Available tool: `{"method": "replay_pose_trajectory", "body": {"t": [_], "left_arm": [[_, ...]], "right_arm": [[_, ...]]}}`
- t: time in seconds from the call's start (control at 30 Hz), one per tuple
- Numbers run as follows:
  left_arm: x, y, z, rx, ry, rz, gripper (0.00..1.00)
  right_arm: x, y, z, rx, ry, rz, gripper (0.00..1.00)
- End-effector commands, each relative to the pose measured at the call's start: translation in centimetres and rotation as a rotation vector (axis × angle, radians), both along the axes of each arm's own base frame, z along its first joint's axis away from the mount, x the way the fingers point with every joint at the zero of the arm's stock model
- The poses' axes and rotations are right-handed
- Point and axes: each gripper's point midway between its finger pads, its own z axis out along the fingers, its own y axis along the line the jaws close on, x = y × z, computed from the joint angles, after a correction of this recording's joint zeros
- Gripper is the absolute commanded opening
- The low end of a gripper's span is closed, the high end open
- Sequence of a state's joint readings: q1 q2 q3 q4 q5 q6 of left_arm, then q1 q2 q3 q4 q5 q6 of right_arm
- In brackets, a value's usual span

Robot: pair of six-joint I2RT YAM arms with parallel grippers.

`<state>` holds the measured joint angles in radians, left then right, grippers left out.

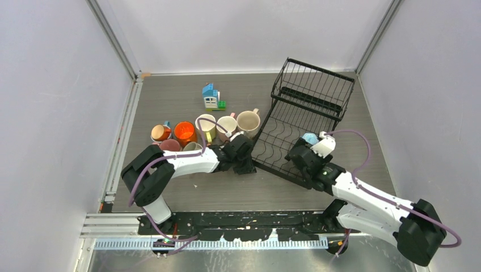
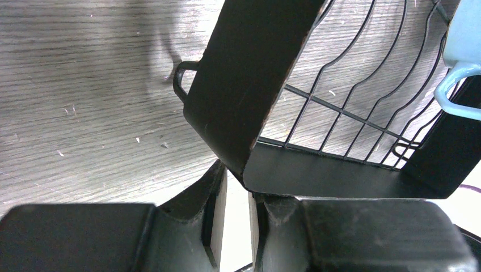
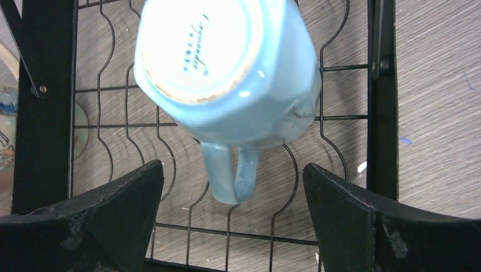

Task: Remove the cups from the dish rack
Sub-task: Unload the cup from the dish rack.

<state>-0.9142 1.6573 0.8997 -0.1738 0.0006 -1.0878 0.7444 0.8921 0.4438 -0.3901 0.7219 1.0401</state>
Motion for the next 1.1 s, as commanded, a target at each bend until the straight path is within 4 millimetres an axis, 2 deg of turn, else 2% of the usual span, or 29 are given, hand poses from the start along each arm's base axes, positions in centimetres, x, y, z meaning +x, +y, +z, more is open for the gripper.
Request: {"method": "replay_pose_trajectory", "body": {"t": [0.0,0.23,0.43,0.57,0.8,0.97,1.07], "left_arm": [[2.2,-0.9,2.7,-0.071,-0.102,0.024,0.22],[2.0,-0.9,2.8,-0.080,-0.102,0.018,0.22],[1.8,-0.8,2.9,-0.087,-0.103,0.014,0.22],[1.8,-0.8,2.9,-0.090,-0.100,0.012,0.22],[1.7,-0.8,2.8,-0.089,-0.098,0.013,0.22],[1.7,-0.7,2.7,-0.085,-0.096,0.015,0.22],[1.7,-0.8,2.7,-0.088,-0.097,0.013,0.25]], "right_arm": [[0.9,-0.6,1.7,-0.041,0.014,-0.101,0.92],[0.7,-0.8,0.4,-0.073,0.070,-0.142,0.75],[0.7,-1.1,-0.4,-0.078,0.065,-0.169,0.56],[1.3,-0.7,-0.6,-0.089,0.057,-0.162,0.52],[1.8,-0.1,-1.8,-0.112,0.081,-0.151,0.51],[2.1,-0.1,-1.9,-0.127,0.075,-0.150,0.46],[2.2,0.0,-2.0,-0.143,0.081,-0.142,0.39]]}}
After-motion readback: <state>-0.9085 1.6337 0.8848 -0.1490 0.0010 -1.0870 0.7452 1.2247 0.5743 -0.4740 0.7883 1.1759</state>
